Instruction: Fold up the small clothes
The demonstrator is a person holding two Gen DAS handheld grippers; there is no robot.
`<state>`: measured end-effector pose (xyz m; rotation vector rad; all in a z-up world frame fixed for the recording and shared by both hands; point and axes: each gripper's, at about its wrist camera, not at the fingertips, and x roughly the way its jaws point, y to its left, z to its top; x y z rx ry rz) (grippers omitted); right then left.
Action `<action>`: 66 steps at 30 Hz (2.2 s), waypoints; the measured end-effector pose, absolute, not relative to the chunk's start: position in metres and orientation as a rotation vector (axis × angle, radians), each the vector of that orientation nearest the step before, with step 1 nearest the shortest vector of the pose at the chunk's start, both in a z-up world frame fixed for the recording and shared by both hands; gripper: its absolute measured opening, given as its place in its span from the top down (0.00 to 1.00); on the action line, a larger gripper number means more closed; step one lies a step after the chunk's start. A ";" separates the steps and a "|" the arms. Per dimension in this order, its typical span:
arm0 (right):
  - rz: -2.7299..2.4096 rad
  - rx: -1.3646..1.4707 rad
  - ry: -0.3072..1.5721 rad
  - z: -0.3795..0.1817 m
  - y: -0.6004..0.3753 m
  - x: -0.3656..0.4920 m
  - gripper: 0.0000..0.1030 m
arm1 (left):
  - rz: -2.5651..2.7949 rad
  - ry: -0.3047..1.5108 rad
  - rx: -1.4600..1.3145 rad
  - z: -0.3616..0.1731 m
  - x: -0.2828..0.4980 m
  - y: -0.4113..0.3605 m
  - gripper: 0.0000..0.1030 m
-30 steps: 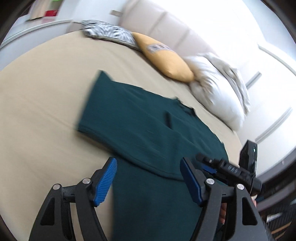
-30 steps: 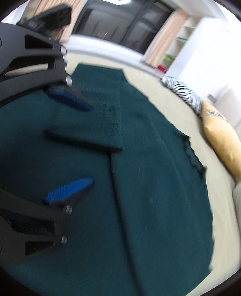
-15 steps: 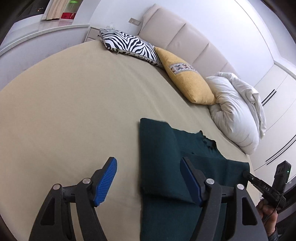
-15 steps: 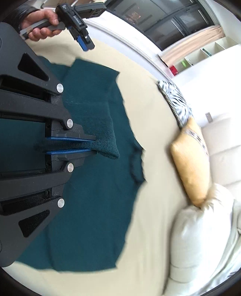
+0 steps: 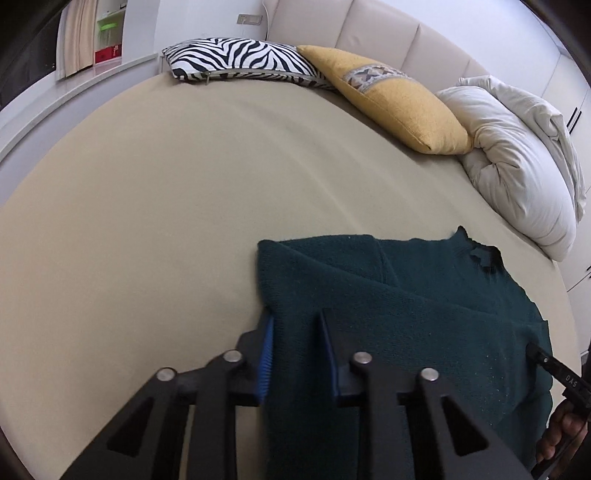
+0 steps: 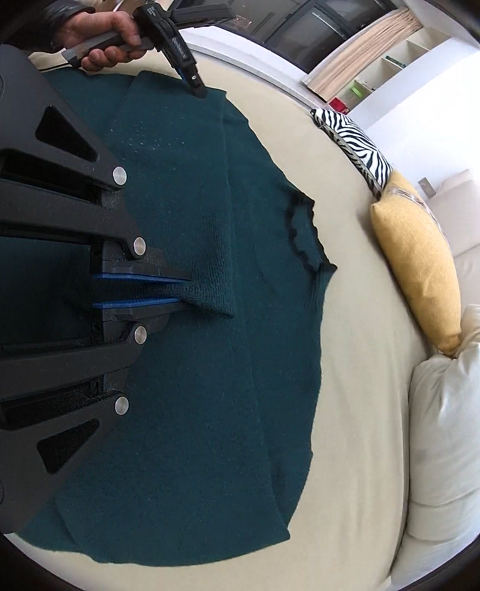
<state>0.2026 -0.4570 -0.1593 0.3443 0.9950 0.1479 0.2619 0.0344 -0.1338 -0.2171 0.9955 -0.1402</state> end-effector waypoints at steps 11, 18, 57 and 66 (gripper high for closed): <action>0.110 0.386 1.002 -0.182 -0.458 0.217 0.95 | -0.117 0.963 -0.256 -0.143 0.260 0.044 0.91; 0.099 0.417 0.994 -0.159 -0.460 0.199 0.88 | -0.127 0.927 -0.306 -0.116 0.239 0.060 0.78; 0.076 0.572 0.809 -0.091 -0.506 -0.015 0.46 | -0.363 0.993 -0.295 -0.078 0.052 0.090 0.35; 0.143 0.613 0.912 -0.115 -0.522 -0.115 0.46 | -0.400 1.177 -0.403 -0.114 -0.042 0.113 0.37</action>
